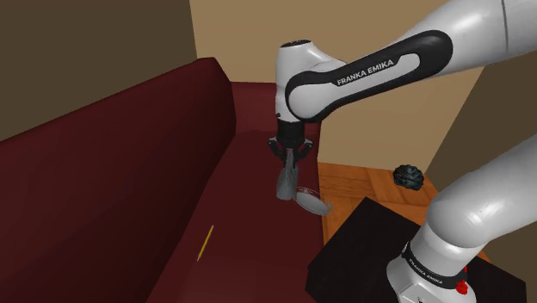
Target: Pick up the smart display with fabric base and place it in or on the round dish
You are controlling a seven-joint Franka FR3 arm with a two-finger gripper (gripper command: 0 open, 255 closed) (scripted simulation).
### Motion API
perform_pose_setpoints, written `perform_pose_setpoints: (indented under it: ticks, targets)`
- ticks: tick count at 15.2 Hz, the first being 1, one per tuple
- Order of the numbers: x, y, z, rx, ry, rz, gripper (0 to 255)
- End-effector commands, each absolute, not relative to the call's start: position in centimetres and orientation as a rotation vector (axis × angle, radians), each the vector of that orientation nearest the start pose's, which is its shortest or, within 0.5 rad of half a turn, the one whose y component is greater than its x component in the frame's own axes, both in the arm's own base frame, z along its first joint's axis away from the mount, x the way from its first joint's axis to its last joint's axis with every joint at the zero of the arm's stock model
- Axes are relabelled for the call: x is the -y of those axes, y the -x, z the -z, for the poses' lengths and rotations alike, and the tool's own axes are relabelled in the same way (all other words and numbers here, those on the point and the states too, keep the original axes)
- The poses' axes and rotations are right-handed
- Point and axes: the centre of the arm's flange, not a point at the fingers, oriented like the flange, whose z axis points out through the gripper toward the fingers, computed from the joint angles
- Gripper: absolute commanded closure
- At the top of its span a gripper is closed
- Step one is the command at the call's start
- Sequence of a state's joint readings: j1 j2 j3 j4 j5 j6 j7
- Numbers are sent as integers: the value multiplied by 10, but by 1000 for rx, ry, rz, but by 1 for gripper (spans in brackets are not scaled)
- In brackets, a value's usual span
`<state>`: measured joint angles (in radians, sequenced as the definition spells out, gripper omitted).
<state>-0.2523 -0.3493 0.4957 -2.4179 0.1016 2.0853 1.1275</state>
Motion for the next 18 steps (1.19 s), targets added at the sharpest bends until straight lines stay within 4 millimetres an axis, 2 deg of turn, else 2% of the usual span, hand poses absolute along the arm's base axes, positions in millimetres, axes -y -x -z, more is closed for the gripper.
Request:
perform_pose_setpoints:
  ticks: [1, 7, 18]
  targets:
    - [-88, -414, -424, -1484, 2847, 53, 255]
    - [-20, -385, -431, -1484, 2847, 53, 255]
    - [-20, -385, -373, -1484, 2847, 53, 255]
